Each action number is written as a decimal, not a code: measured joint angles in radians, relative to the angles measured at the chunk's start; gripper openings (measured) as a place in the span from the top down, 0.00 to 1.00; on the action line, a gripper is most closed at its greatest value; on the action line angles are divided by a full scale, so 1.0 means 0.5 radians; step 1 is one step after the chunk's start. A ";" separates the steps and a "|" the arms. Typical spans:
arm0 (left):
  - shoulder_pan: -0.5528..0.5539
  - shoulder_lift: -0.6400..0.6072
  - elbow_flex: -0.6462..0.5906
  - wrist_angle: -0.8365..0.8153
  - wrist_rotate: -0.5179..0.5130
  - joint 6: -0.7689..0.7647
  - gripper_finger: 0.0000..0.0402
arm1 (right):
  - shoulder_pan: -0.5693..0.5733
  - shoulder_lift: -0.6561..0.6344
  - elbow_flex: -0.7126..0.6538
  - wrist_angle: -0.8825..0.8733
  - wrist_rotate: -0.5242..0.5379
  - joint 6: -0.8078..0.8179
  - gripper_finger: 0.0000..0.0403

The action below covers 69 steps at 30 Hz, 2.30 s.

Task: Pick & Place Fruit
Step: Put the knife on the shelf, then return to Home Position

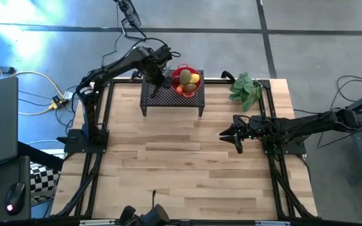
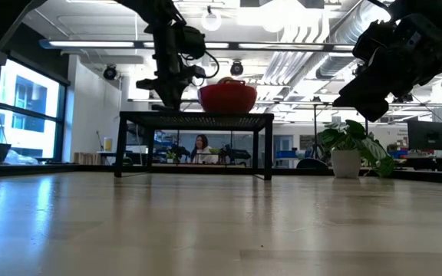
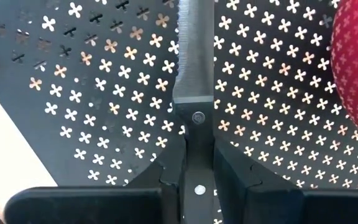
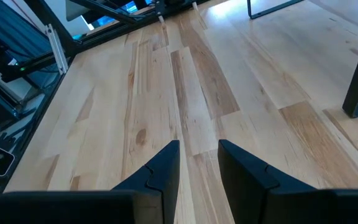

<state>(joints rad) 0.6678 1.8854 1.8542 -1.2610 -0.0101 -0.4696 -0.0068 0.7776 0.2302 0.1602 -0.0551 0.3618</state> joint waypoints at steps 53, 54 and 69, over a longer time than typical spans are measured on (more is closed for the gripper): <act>-0.013 -0.027 0.301 -0.267 0.002 0.095 0.59 | 0.000 0.000 0.000 0.000 0.000 0.000 0.74; -0.016 -0.027 0.301 -0.283 0.000 0.111 0.62 | 0.000 0.000 0.000 0.000 0.000 0.000 0.74; -0.014 -0.027 0.291 -0.062 -0.101 0.288 0.97 | 0.000 0.000 0.000 0.018 0.273 0.010 0.74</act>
<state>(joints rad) 0.6605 1.8717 1.9996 -1.2921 -0.0608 -0.3255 -0.0071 0.7776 0.2302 0.1691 0.0813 0.3669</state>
